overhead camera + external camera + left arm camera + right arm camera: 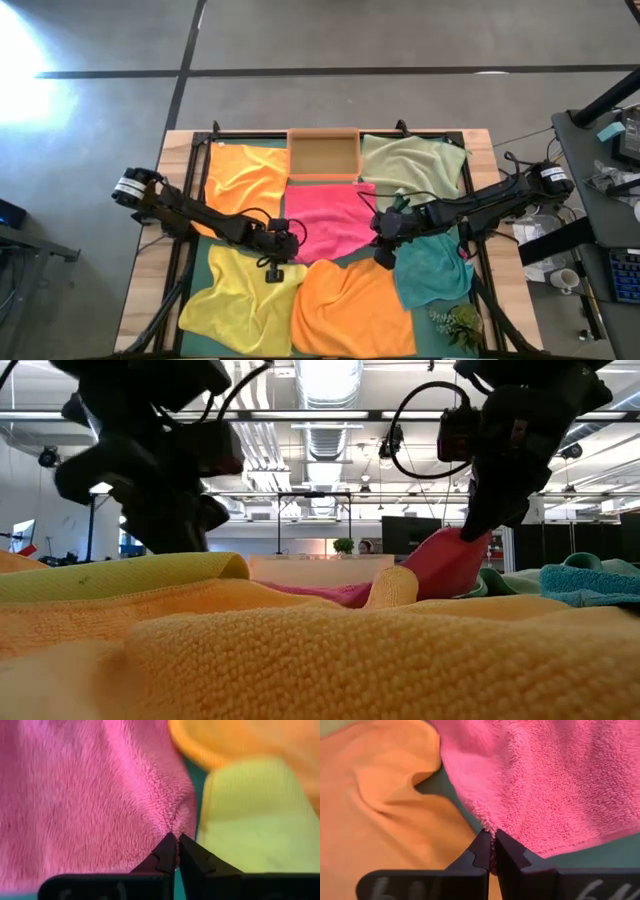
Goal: Fold microfiber towels
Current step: Fold the pink towel
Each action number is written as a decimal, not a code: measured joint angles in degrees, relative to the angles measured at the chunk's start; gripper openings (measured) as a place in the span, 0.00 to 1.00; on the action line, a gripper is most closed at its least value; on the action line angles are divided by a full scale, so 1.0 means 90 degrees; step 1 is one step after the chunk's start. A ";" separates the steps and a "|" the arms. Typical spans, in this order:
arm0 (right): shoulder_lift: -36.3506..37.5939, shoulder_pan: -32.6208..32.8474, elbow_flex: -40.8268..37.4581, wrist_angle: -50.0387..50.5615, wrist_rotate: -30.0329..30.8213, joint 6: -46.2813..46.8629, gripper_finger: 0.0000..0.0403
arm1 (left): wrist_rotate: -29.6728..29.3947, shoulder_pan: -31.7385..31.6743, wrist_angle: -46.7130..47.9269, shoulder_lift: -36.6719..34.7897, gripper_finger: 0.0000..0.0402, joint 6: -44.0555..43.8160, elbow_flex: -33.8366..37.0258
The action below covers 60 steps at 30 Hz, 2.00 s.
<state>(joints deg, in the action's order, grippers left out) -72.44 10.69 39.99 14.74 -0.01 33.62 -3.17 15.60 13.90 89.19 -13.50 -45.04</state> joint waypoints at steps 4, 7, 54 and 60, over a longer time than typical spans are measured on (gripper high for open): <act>0.0000 0.0246 -0.0002 -0.0003 0.0005 0.0350 0.02 | 0.0163 0.0069 0.0560 -0.0036 0.00 -0.0169 -0.0230; 0.0000 0.0491 0.0015 0.0031 0.0002 0.0654 0.02 | 0.0233 0.0090 0.0809 -0.0084 0.00 -0.0295 -0.0434; -0.0285 0.0197 0.0469 0.1744 0.3330 0.2027 0.02 | -0.1065 -0.1397 0.2067 0.0021 0.00 -0.0636 -0.1409; -0.0678 0.0019 0.0469 0.1652 0.3103 0.1997 0.02 | -0.1064 -0.1531 0.2028 0.0014 0.00 -0.0640 -0.1413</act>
<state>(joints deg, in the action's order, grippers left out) -78.54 10.86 44.21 29.61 27.92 51.59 -12.74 1.82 32.15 89.32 -19.26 -57.76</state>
